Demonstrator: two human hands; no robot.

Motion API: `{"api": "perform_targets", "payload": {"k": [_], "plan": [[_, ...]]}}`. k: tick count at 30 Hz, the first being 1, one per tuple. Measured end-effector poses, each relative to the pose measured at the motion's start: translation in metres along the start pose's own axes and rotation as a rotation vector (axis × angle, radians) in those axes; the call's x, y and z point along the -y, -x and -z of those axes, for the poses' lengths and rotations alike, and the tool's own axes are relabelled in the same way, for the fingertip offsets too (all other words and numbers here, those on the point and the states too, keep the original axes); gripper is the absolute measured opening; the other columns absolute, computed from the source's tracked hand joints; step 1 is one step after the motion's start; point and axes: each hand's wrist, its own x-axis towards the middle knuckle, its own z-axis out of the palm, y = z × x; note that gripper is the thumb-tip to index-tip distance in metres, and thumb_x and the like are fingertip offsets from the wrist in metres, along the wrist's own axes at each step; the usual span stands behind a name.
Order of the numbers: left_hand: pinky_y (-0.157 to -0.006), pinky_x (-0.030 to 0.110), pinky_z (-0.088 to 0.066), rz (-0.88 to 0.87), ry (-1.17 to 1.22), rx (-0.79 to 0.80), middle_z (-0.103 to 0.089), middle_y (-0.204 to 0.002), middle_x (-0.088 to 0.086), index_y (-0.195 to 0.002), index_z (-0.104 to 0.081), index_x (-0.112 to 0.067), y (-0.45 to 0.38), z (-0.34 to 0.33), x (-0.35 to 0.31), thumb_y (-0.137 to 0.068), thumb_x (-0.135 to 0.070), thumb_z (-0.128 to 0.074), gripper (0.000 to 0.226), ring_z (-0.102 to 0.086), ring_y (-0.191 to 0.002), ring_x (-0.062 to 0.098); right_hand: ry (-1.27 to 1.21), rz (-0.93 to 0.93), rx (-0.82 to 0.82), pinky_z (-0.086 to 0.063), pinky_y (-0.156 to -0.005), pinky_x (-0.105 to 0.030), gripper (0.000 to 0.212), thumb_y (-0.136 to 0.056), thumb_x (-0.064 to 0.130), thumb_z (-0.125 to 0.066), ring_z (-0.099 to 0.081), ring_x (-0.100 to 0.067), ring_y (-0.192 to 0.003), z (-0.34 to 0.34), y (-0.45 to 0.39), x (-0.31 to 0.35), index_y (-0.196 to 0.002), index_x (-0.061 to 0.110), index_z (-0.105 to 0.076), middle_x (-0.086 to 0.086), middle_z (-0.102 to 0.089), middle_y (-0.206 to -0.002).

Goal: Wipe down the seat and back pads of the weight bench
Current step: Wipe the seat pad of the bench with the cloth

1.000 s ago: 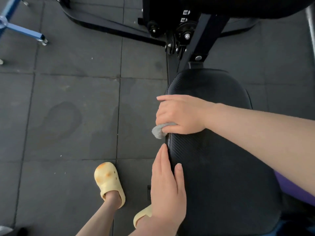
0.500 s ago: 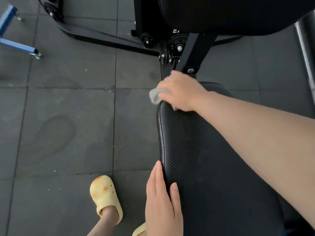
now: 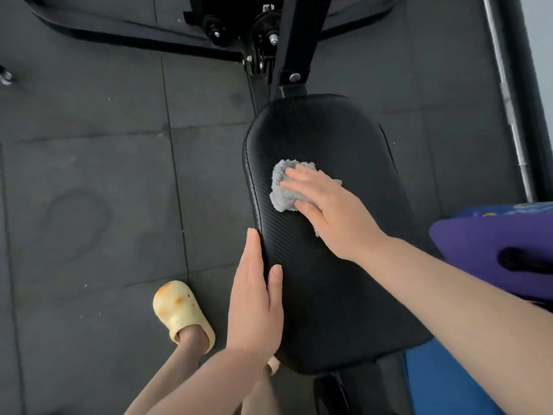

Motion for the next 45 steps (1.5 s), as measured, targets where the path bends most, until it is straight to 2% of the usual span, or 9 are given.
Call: {"api": "perform_targets", "payload": {"k": [8,14,17,21,24,28,34,40,45], "plan": [[-0.120,0.031,-0.013,-0.163,-0.143,0.066,-0.003,-0.157,-0.022,-0.149,-0.012,-0.033,-0.007,0.030,-0.005,-0.101,-0.022,-0.032,0.053,-0.003,-0.143,-0.007,0.264,0.214,0.061,-0.023,-0.117,-0.034,0.041,-0.097,0.022,-0.040,-0.034,-0.013,-0.139,-0.022,0.088,0.001,-0.137,0.017,-0.052,0.000,-0.043,-0.148],[-0.121,0.032,-0.008,-0.305,-0.209,0.166,-0.004,-0.156,-0.019,-0.150,-0.016,-0.026,-0.033,0.033,-0.017,-0.102,-0.029,-0.022,0.048,0.002,-0.143,-0.006,0.049,-0.371,-0.415,-0.023,-0.118,-0.033,0.042,-0.099,0.025,-0.037,-0.033,-0.012,-0.141,-0.085,0.085,0.069,-0.138,0.018,-0.049,0.002,-0.045,-0.147],[-0.121,0.029,-0.005,-0.348,-0.294,0.237,-0.002,-0.157,-0.020,-0.151,-0.014,-0.028,-0.039,0.040,-0.018,-0.102,-0.040,-0.017,0.050,0.005,-0.143,-0.007,0.168,-0.292,-0.323,-0.016,-0.120,-0.027,0.045,-0.097,0.024,-0.042,-0.028,-0.010,-0.143,-0.097,0.114,0.081,-0.142,0.021,-0.044,0.004,-0.041,-0.149],[-0.120,0.027,0.001,-0.478,-0.445,0.393,0.005,-0.157,-0.018,-0.150,-0.007,-0.029,-0.044,0.044,-0.023,-0.099,-0.048,-0.011,0.055,0.013,-0.143,-0.004,0.301,-0.233,-0.295,-0.025,-0.116,-0.033,0.058,-0.083,0.000,-0.061,-0.040,-0.021,-0.137,-0.068,0.113,0.026,-0.138,0.013,-0.049,-0.006,-0.044,-0.147],[-0.120,0.031,0.006,-0.483,-0.609,0.435,0.016,-0.156,-0.015,-0.150,0.004,-0.028,-0.044,0.034,-0.028,-0.096,-0.047,-0.008,0.059,0.022,-0.142,0.004,0.267,-0.495,-0.540,-0.030,-0.113,-0.037,0.053,-0.085,-0.004,-0.059,-0.042,-0.028,-0.135,-0.037,0.111,-0.014,-0.136,0.009,-0.051,-0.012,-0.045,-0.145],[-0.117,0.032,0.014,-0.520,-0.804,0.370,0.028,-0.153,-0.007,-0.148,0.017,-0.022,-0.040,0.024,-0.024,-0.094,-0.047,-0.001,0.062,0.028,-0.142,0.014,0.069,-0.940,-0.820,-0.032,-0.112,-0.035,0.040,-0.100,0.015,-0.042,-0.034,-0.019,-0.138,-0.022,0.090,-0.006,-0.139,0.016,-0.047,-0.003,-0.038,-0.150],[-0.112,0.022,0.021,-0.496,-0.662,0.366,0.026,-0.153,-0.016,-0.147,0.014,-0.029,-0.040,0.019,-0.018,-0.086,-0.056,0.008,0.067,0.032,-0.138,0.001,0.137,-0.417,-0.427,-0.018,-0.117,-0.031,0.049,-0.094,0.002,-0.051,-0.030,-0.021,-0.142,-0.037,0.071,0.018,-0.141,0.014,-0.045,-0.005,-0.038,-0.151],[-0.115,0.026,0.015,-0.397,-0.664,0.345,0.024,-0.150,-0.019,-0.149,0.008,-0.029,-0.032,0.014,-0.031,-0.096,-0.048,-0.005,0.058,0.027,-0.139,0.002,0.008,-0.834,-0.682,-0.024,-0.112,-0.028,0.055,-0.092,0.004,-0.052,-0.029,-0.019,-0.141,-0.011,0.114,-0.018,-0.144,0.016,-0.040,-0.002,-0.030,-0.155],[-0.118,0.029,0.011,-0.346,-0.605,0.271,0.016,-0.156,-0.015,-0.151,0.003,-0.026,-0.026,0.005,-0.037,-0.097,-0.040,-0.010,0.057,0.023,-0.138,-0.001,0.139,-0.448,-0.531,-0.037,-0.111,-0.040,0.051,-0.087,0.002,-0.062,-0.039,-0.025,-0.137,-0.055,0.107,0.015,-0.136,0.010,-0.050,-0.008,-0.045,-0.146]]}}
